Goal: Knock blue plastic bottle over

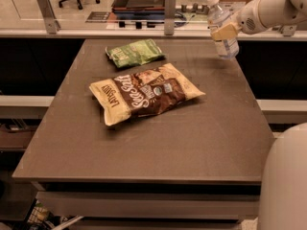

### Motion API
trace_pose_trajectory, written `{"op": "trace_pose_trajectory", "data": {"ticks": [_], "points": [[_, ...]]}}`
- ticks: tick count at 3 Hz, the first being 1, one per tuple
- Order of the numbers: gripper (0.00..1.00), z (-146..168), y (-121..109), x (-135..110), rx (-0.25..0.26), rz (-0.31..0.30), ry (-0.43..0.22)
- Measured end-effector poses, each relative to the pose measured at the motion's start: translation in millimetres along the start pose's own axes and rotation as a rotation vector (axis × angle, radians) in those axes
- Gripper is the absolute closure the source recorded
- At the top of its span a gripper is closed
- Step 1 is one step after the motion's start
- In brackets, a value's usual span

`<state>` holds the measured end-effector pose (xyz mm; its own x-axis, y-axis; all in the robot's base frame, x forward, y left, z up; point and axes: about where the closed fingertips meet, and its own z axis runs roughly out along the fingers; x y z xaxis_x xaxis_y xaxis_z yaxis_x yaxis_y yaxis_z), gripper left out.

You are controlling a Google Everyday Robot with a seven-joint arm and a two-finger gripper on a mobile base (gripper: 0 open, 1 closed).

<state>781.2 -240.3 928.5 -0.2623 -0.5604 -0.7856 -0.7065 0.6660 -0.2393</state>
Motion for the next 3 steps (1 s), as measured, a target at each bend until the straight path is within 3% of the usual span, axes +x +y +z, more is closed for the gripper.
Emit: {"op": "trace_pose_trajectory", "data": {"ticks": [1,3], "points": [[1.00,7,9,7,-0.034,-0.018,0.076],[1.00,14,19,24,-0.039,-0.111,0.286]]}}
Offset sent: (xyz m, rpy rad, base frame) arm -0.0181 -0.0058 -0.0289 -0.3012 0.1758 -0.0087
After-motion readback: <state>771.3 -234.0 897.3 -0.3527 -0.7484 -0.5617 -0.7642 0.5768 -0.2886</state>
